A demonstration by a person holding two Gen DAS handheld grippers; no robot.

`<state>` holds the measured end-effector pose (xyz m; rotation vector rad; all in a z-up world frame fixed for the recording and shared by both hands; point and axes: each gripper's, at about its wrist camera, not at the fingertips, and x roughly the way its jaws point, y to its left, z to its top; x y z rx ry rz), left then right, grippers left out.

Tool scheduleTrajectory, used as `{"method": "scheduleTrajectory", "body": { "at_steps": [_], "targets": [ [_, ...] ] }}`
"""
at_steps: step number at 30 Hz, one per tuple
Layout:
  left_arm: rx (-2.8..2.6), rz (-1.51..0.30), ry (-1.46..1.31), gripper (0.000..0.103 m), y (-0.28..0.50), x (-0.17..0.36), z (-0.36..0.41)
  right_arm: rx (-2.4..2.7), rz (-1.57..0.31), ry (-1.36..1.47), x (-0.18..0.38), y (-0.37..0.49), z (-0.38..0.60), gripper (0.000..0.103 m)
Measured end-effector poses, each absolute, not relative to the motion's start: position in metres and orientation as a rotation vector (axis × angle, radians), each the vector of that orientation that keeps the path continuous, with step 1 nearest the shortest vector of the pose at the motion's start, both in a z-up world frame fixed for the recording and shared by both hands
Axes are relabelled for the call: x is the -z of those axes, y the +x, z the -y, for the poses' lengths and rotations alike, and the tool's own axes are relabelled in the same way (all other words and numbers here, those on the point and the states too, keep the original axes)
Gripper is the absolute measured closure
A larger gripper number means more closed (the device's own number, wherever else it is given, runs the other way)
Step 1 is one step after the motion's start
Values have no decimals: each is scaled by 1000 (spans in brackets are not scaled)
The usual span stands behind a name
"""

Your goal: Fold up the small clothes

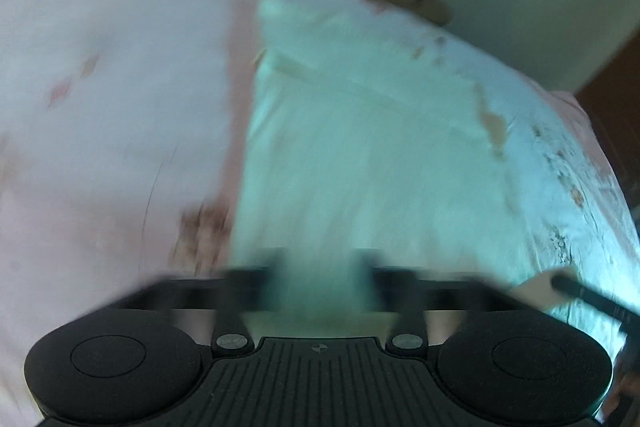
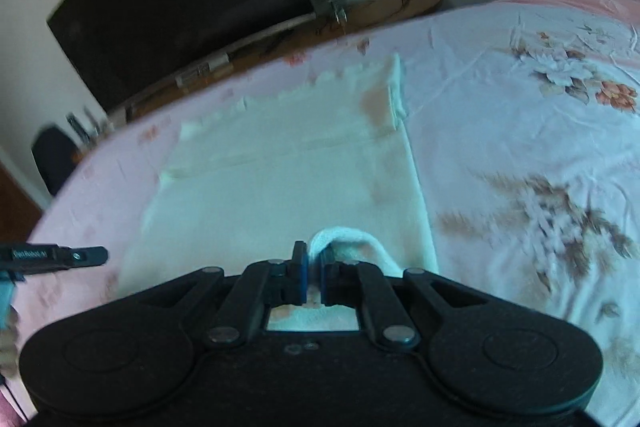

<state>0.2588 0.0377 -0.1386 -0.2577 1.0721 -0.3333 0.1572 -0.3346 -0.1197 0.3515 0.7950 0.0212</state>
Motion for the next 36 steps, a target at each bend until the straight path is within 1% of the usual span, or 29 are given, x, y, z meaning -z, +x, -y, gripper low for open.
{"method": "scheduleTrajectory", "body": {
  "at_steps": [1, 2, 5, 8, 11, 13, 14, 15, 19, 21, 23, 26, 29, 30, 31, 34, 36],
  "targets": [
    [302, -1068, -283, 0, 251, 141, -42, -16, -814, 353, 124, 150, 334, 96],
    [292, -1054, -299, 0, 242, 143, -47, -9, -833, 351, 128, 139, 334, 96],
    [291, -1103, -293, 0, 231, 148, -48, 9, -878, 332, 133, 110, 329, 96],
    [297, -1166, -349, 0, 223, 158, -52, 40, -929, 304, 142, 82, 326, 96],
    [301, -1185, -360, 0, 213, 164, -54, 92, -975, 297, 155, 60, 329, 96],
    [301, -1200, -368, 0, 205, 167, -56, 116, -953, 293, 151, 50, 330, 95],
    [306, -1207, -387, 0, 201, 168, -57, 133, -925, 264, 145, 47, 328, 91],
    [307, -1206, -402, 0, 198, 169, -59, 144, -900, 239, 139, 46, 324, 88],
    [293, -1192, -420, 0, 197, 165, -61, 47, -834, 235, 125, 60, 302, 88],
    [282, -1189, -429, 0, 200, 164, -59, -49, -830, 264, 128, 74, 280, 85],
    [286, -1193, -430, 0, 201, 163, -57, -140, -835, 312, 135, 87, 261, 83],
    [272, -1209, -414, 0, 201, 166, -53, -215, -855, 301, 144, 101, 230, 82],
    [271, -1208, -428, 0, 196, 168, -56, -188, -860, 267, 145, 102, 228, 83],
    [284, -1202, -435, 0, 195, 168, -55, -171, -857, 249, 144, 102, 230, 80],
    [292, -1200, -433, 0, 194, 168, -53, -162, -861, 247, 144, 102, 234, 80],
    [296, -1213, -416, 0, 198, 167, -45, -220, -861, 313, 143, 106, 238, 80],
    [278, -1215, -423, 0, 202, 167, -45, -271, -865, 336, 146, 109, 229, 78]
  ]
}}
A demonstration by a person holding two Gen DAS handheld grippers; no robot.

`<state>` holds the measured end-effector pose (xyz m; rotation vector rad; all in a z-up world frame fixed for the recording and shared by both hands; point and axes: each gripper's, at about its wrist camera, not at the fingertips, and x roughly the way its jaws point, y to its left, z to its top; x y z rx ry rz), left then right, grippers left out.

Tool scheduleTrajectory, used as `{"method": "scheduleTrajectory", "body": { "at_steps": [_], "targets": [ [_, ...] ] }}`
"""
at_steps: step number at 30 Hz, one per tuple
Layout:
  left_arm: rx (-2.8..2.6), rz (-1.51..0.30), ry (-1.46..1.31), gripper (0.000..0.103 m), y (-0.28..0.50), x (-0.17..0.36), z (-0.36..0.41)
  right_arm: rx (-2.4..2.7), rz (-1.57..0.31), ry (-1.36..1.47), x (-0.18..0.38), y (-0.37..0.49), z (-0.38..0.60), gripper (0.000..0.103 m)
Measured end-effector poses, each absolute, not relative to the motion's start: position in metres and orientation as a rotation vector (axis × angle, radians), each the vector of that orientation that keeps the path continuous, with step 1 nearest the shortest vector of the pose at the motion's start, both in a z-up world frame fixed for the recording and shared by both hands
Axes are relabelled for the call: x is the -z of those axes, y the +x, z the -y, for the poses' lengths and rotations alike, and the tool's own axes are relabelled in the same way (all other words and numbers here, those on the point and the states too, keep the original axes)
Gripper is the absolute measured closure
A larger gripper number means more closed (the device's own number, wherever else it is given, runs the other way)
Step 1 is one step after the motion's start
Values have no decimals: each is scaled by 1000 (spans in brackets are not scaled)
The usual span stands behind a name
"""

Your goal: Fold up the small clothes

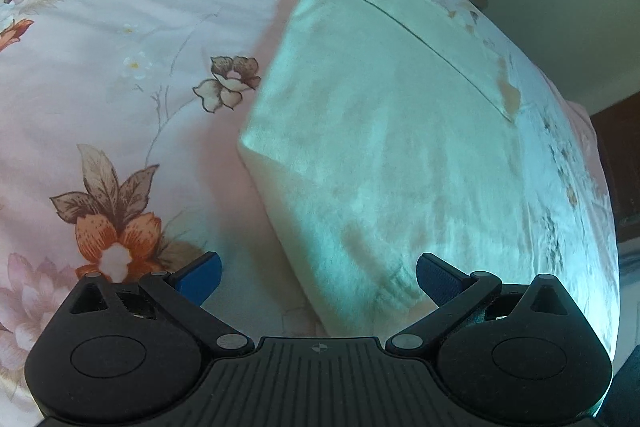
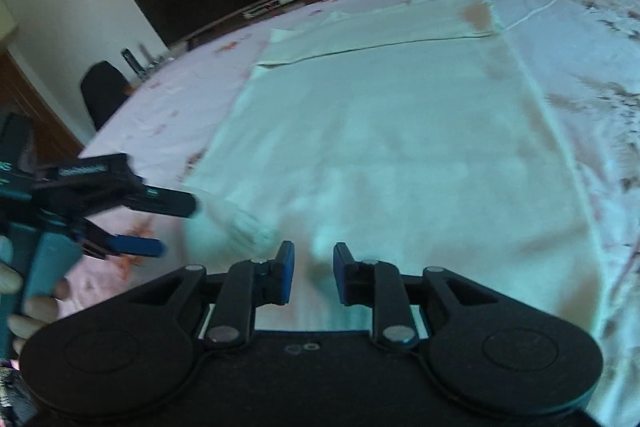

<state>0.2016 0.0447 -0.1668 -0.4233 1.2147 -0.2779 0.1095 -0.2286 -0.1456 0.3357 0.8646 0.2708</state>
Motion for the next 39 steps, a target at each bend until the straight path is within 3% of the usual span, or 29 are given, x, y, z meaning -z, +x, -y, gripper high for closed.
{"method": "scheduleTrajectory", "body": {
  "at_steps": [7, 12, 18, 22, 26, 28, 33, 39],
  "targets": [
    [252, -1226, -467, 0, 201, 166, -57, -408, -946, 420, 176, 137, 187, 75],
    [274, -1243, -491, 0, 193, 171, -66, -639, -906, 271, 156, 118, 142, 77],
    [313, -1198, -499, 1, 172, 176, -68, -519, -906, 307, 154, 102, 173, 76],
    [368, -1194, -504, 31, 162, 175, -64, -416, -880, 315, 148, 89, 203, 75],
    [394, -1204, -503, 73, 153, 182, -62, -249, -827, 306, 139, 69, 243, 75],
    [398, -1206, -497, 86, 149, 185, -61, -158, -809, 300, 138, 64, 259, 75],
    [418, -1174, -508, 87, 146, 181, -62, 81, -811, 289, 140, 46, 306, 64],
    [456, -1137, -433, 87, 150, 170, -50, 129, -912, 338, 160, 43, 332, 63]
  ]
}}
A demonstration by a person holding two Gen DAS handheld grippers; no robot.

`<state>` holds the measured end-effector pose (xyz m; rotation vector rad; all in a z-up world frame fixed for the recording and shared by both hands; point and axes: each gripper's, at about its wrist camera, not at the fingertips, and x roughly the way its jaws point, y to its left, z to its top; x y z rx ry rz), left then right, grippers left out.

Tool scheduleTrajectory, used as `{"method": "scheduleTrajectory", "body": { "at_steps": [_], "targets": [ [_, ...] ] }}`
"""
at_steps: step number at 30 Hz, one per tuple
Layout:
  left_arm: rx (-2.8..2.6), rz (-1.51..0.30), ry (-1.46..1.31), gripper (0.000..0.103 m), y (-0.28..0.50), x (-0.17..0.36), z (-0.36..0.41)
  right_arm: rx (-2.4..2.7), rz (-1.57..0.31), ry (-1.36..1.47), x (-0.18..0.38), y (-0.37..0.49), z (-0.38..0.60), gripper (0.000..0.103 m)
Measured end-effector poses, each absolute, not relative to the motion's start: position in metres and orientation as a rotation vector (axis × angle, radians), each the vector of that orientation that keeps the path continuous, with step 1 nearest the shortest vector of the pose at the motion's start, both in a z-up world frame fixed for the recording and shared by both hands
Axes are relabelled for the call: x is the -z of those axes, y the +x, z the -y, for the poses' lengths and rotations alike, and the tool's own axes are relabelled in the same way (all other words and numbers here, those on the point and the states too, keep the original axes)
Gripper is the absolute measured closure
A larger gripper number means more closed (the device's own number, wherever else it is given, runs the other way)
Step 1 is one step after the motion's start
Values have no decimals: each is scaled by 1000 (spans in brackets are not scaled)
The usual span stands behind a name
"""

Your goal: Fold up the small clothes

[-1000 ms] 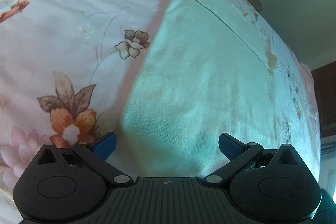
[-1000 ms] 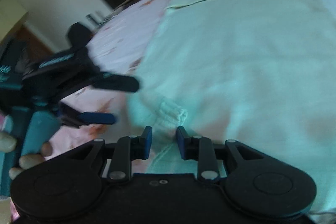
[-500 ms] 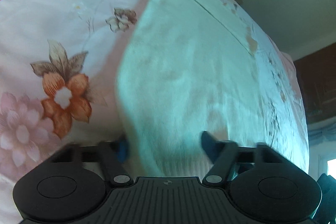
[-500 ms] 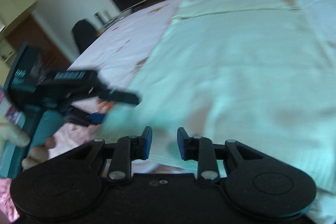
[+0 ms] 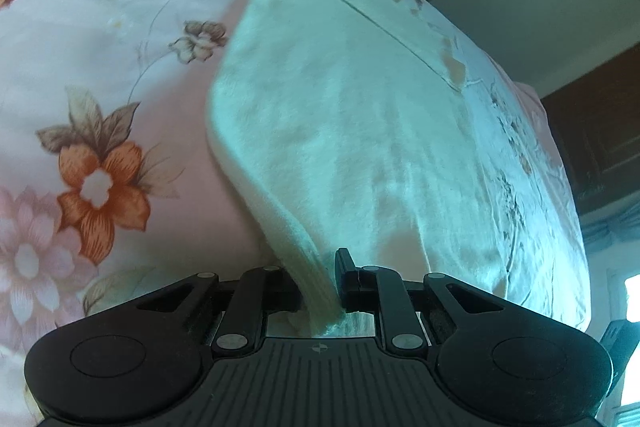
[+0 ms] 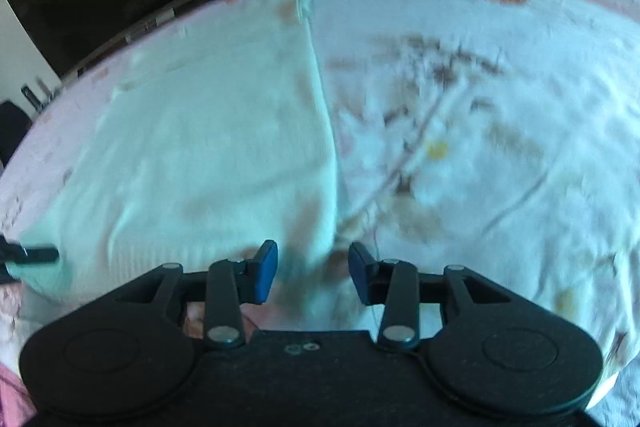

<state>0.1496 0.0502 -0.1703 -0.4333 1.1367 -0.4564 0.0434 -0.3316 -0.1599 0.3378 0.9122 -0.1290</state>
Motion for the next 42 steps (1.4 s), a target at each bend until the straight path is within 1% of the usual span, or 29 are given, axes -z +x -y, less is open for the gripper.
{"method": "scheduleTrajectory", "body": {
  "at_steps": [1, 2, 3, 4, 7, 10, 17, 21, 25, 27, 28, 29, 30, 31, 32, 33, 34, 37, 38, 39, 40, 41, 42],
  "targets": [
    [461, -1130, -422, 87, 150, 168, -49, 128, -913, 333, 160, 44, 331, 63],
    [467, -1126, -422, 87, 151, 167, -48, 128, -914, 333, 160, 45, 331, 67],
    [473, -1121, -427, 87, 152, 164, -48, 116, -918, 342, 161, 46, 330, 85],
    [481, -1112, -428, 87, 153, 161, -48, 83, -926, 365, 160, 48, 332, 97],
    [491, -1060, -438, 87, 159, 149, -49, 20, -910, 416, 148, 45, 336, 97],
    [490, -1006, -441, 87, 173, 137, -49, 2, -837, 489, 133, 49, 346, 97],
    [495, -902, -399, 87, 231, 114, -30, -22, -699, 425, 97, 102, 353, 97],
    [474, -945, -336, 86, 251, 114, -23, -46, -731, 366, 99, 136, 351, 98],
    [569, -1041, -112, 86, 258, 122, -1, -33, -785, 343, 106, 134, 350, 97],
    [632, -1043, 5, 86, 256, 127, 11, -19, -800, 371, 111, 134, 358, 97],
    [662, -1049, 79, 82, 254, 130, 18, -24, -801, 380, 112, 133, 360, 97],
    [708, -1053, 146, 62, 252, 131, 25, -30, -808, 386, 113, 133, 361, 97],
    [744, -1042, 198, 44, 250, 132, 30, -30, -811, 389, 114, 131, 362, 97],
    [762, -1020, 242, 7, 246, 131, 34, -31, -814, 388, 116, 129, 363, 96],
    [783, -980, 280, 0, 243, 129, 37, -36, -822, 384, 118, 127, 363, 90],
    [805, -931, 317, 0, 240, 126, 39, -37, -829, 379, 119, 125, 364, 87],
    [804, -916, 364, 0, 241, 126, 44, -35, -829, 380, 121, 123, 365, 81],
    [818, -946, 409, 0, 252, 131, 52, -31, -836, 399, 125, 118, 367, 81],
    [819, -976, 415, 7, 252, 134, 53, -33, -837, 403, 126, 117, 367, 81],
    [834, -1004, 406, 20, 254, 139, 53, -38, -836, 411, 126, 116, 367, 81],
    [850, -1043, 397, 49, 256, 143, 52, -39, -836, 413, 126, 116, 366, 82],
    [839, -1060, 395, 52, 256, 148, 52, -41, -839, 413, 126, 116, 365, 83],
    [839, -1048, 388, 53, 254, 147, 50, -47, -843, 420, 126, 116, 365, 85]
  ]
}}
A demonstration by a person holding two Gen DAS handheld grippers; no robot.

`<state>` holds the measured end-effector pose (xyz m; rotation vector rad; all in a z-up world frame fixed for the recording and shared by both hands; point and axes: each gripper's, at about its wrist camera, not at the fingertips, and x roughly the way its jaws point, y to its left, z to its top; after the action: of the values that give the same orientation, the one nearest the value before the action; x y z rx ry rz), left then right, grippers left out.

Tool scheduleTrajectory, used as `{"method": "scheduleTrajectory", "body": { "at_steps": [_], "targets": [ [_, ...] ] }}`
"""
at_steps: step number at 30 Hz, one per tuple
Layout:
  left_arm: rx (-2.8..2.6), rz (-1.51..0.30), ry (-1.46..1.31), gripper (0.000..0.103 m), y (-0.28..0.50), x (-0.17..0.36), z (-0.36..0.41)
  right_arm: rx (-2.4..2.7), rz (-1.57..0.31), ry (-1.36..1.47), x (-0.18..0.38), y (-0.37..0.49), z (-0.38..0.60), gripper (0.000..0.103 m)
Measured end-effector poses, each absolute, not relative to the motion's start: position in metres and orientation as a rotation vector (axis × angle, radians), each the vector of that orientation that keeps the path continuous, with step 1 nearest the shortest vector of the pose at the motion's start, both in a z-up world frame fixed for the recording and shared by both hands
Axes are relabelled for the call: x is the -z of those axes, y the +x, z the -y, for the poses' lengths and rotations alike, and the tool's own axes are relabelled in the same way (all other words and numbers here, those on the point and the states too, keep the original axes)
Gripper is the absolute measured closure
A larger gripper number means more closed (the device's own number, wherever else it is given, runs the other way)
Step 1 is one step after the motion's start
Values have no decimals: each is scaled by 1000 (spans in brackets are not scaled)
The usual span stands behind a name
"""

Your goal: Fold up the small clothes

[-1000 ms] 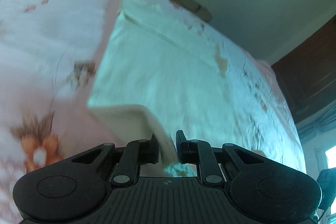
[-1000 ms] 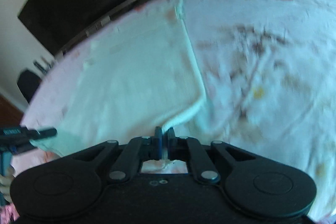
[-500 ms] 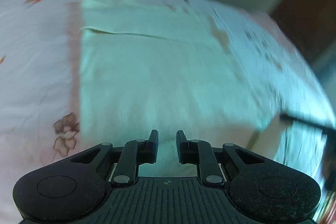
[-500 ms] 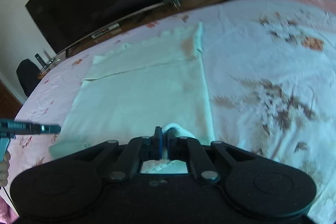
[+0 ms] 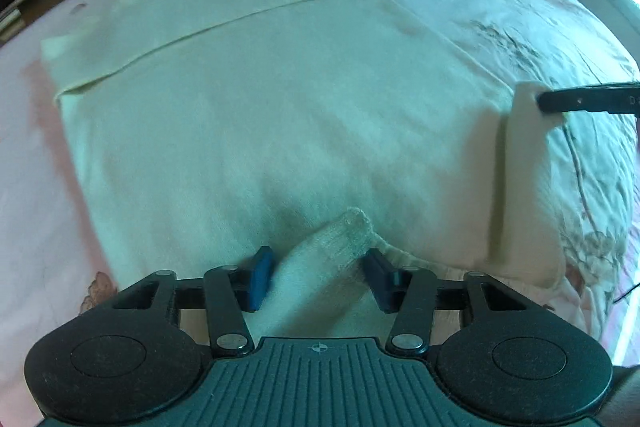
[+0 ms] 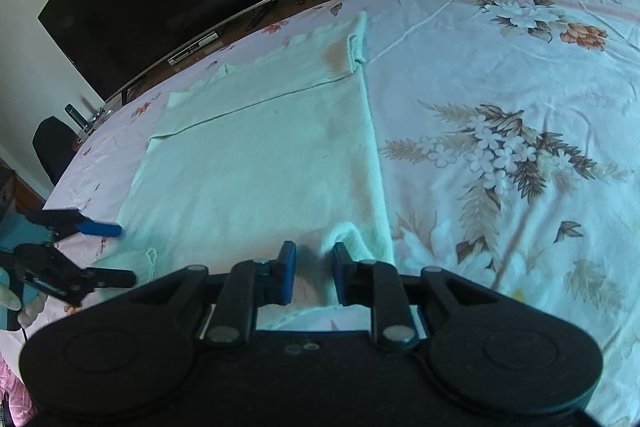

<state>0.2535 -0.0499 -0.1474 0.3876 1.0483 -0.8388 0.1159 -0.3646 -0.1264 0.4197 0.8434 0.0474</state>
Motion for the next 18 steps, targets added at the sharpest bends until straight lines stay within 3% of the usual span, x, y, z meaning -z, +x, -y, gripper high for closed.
{"method": "scheduleTrajectory", "body": {
  "at_steps": [4, 10, 18],
  "targets": [
    [806, -1022, 377, 97, 247, 144, 43, -61, -857, 441, 129, 119, 363, 92],
    [689, -919, 211, 98, 250, 130, 21, -74, -791, 493, 119, 132, 362, 96],
    [464, -786, -49, 99, 334, 113, -8, -53, -654, 563, 103, 192, 378, 97]
  ]
}}
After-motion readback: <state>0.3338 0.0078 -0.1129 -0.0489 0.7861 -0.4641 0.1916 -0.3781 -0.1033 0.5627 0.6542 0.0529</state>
